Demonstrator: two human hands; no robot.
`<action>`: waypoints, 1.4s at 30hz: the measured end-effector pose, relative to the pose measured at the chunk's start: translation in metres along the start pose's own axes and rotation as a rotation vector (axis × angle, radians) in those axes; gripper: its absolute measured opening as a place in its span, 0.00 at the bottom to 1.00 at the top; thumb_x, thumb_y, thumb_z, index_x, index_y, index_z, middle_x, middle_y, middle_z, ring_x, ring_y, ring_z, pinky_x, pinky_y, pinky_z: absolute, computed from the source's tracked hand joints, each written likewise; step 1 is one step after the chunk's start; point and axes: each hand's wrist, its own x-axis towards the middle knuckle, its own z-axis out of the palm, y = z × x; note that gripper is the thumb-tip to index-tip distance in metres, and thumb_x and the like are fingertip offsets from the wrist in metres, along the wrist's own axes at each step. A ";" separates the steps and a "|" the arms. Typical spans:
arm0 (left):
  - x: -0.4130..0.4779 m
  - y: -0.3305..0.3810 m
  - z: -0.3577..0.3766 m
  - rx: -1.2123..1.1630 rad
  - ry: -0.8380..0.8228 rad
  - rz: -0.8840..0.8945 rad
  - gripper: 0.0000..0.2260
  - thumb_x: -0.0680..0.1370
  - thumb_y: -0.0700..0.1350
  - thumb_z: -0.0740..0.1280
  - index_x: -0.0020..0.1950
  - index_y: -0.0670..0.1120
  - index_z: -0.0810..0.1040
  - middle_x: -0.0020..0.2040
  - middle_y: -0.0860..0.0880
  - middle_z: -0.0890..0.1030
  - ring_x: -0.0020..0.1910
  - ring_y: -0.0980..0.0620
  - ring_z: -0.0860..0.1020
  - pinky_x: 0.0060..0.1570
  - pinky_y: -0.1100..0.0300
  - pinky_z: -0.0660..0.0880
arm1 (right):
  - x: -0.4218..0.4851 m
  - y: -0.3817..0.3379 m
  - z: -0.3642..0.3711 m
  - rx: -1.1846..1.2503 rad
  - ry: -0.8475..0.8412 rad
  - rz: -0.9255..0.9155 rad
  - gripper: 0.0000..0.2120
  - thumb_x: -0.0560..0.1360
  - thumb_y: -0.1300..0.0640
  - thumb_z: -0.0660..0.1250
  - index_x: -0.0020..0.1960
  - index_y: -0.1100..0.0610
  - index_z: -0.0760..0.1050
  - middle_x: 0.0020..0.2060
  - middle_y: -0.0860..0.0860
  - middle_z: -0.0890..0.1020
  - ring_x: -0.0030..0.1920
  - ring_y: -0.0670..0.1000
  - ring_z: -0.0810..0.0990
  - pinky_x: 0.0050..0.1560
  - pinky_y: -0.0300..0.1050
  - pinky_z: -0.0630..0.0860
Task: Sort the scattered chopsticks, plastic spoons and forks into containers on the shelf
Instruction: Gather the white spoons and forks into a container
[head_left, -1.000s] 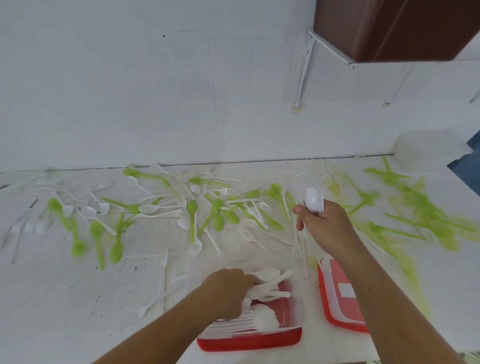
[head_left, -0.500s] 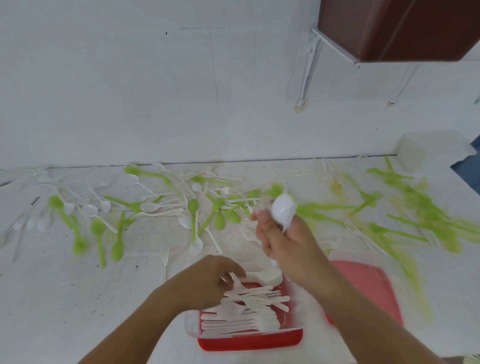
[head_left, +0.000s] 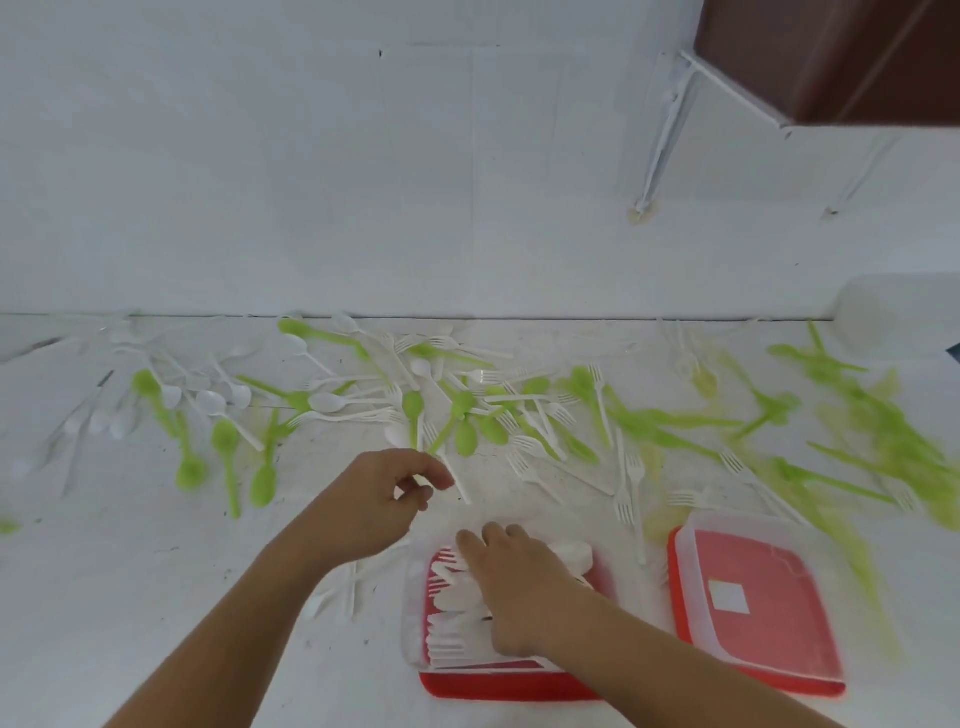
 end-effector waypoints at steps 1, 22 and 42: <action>0.000 -0.001 0.003 0.032 -0.008 0.028 0.15 0.79 0.37 0.67 0.52 0.58 0.85 0.49 0.65 0.83 0.49 0.59 0.82 0.44 0.70 0.76 | 0.000 0.001 0.000 0.006 -0.018 -0.008 0.35 0.68 0.62 0.72 0.70 0.55 0.59 0.59 0.56 0.68 0.59 0.58 0.70 0.58 0.54 0.77; 0.155 0.013 0.088 0.783 -0.414 0.559 0.27 0.80 0.54 0.69 0.78 0.53 0.68 0.74 0.52 0.71 0.73 0.49 0.67 0.68 0.50 0.71 | 0.034 0.187 -0.037 0.233 0.145 0.841 0.22 0.78 0.40 0.67 0.64 0.54 0.78 0.59 0.52 0.82 0.61 0.56 0.81 0.51 0.46 0.76; 0.183 0.001 0.144 0.901 -0.306 0.862 0.08 0.73 0.40 0.61 0.46 0.50 0.78 0.41 0.52 0.76 0.43 0.49 0.75 0.39 0.57 0.73 | 0.059 0.201 -0.025 0.437 0.305 0.820 0.10 0.80 0.49 0.64 0.55 0.54 0.76 0.51 0.53 0.82 0.55 0.58 0.81 0.45 0.45 0.70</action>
